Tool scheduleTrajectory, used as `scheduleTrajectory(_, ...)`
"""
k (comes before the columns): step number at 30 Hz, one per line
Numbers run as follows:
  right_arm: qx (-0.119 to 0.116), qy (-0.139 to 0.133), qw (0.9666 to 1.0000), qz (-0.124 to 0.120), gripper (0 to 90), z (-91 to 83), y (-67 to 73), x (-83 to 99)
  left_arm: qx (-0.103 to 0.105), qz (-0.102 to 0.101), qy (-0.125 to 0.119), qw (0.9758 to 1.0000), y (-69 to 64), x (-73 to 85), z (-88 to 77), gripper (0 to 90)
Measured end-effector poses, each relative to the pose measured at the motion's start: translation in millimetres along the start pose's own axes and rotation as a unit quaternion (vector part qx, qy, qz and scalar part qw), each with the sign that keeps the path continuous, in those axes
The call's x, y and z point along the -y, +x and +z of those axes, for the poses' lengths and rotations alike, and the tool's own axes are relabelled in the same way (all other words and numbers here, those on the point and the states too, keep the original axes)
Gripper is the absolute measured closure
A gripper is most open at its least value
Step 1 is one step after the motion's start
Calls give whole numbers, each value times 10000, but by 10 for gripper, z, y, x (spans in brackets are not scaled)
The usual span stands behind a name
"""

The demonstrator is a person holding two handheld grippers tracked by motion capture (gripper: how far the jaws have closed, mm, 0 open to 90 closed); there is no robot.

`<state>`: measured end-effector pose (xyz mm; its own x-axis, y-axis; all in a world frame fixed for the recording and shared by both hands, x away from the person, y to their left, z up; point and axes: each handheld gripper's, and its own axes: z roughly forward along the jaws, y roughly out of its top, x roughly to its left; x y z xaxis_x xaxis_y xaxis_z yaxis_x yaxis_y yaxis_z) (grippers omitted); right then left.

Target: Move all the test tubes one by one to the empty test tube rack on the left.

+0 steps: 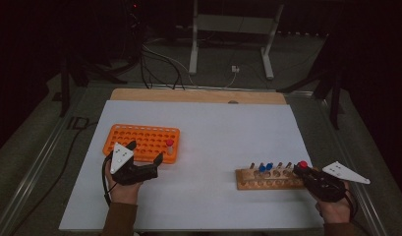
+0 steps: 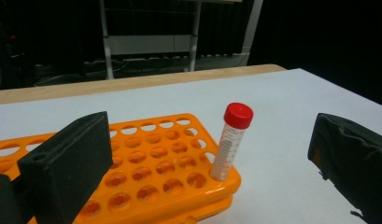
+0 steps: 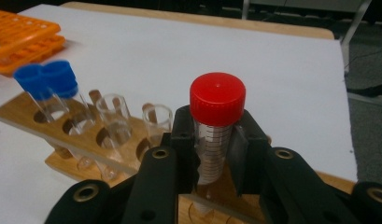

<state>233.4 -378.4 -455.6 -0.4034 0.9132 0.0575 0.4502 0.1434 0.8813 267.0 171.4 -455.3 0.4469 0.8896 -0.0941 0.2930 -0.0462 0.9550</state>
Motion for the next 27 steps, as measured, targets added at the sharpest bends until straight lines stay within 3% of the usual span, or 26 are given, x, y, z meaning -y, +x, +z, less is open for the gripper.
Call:
scheduleTrajectory(7, -137, -342, 9992, 127, 742, -156, -26, -158, -41, -166, 100, 9998, 20, 21, 10, 6)
scheduleTrajectory(13, -181, -646, 9977, 107, 742, -283, -52, -360, -36, -125, 118, 9998, 8, 27, 25, 6)
scheduleTrajectory(20, -166, -773, 9969, -5, 742, -258, -14, -508, -81, -36, 91, 9999, -13, 31, 28, 6)
scheduleTrajectory(27, -305, -752, 9966, -119, 741, -77, 97, -616, -78, -63, 15, 9999, -28, 2, 20, 13)
